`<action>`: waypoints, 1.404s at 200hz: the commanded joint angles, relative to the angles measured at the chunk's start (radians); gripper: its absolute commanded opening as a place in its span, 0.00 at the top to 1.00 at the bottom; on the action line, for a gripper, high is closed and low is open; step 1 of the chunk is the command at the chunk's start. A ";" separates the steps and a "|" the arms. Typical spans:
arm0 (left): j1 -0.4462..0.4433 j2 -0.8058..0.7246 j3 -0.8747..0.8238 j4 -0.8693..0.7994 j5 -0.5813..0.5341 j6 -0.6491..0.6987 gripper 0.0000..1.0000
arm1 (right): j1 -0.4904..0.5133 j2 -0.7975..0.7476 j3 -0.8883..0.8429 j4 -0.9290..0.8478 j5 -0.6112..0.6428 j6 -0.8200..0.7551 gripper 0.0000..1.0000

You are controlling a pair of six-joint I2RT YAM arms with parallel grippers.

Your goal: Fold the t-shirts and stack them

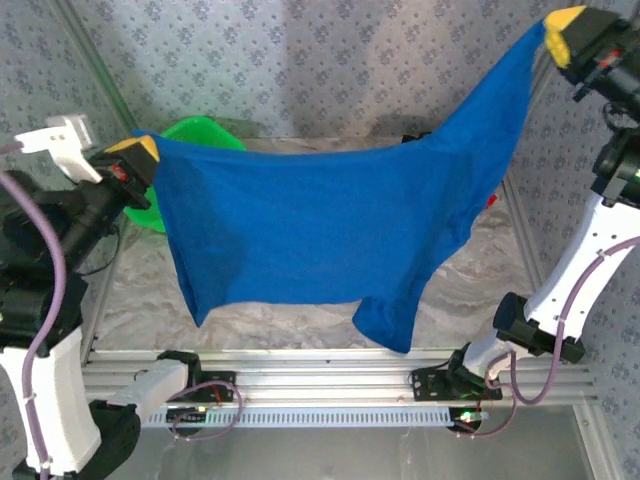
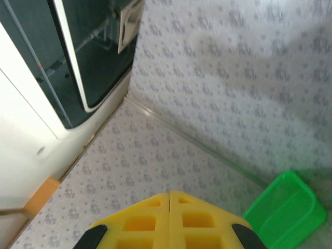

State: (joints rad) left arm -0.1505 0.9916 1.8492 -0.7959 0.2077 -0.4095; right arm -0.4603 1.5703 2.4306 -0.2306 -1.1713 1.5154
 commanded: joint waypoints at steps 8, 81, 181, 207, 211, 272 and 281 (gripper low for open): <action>0.008 0.003 -0.147 0.083 -0.095 0.005 1.00 | 0.095 0.002 -0.151 -0.155 0.053 -0.261 1.00; 0.040 0.111 -0.512 0.253 -0.218 0.088 1.00 | 0.280 0.204 -0.417 -0.455 0.216 -0.669 1.00; 0.119 0.447 -0.545 0.358 -0.227 0.123 1.00 | 0.419 0.715 -0.162 -0.612 0.460 -0.862 1.00; 0.128 0.498 -0.521 0.346 -0.218 0.119 1.00 | 0.436 0.731 -0.166 -0.592 0.463 -0.846 1.00; 0.132 0.500 -0.519 0.343 -0.215 0.113 1.00 | 0.437 0.729 -0.168 -0.595 0.462 -0.847 1.00; 0.170 0.365 -0.643 0.264 -0.134 0.008 1.00 | 0.432 0.534 -0.455 -0.545 0.461 -0.848 1.00; 0.170 0.339 -0.689 0.262 -0.128 -0.005 1.00 | 0.432 0.509 -0.507 -0.524 0.460 -0.847 1.00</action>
State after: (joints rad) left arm 0.0177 1.4155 1.2346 -0.4858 0.0402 -0.3637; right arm -0.0231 2.1815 2.0266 -0.7948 -0.7162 0.6685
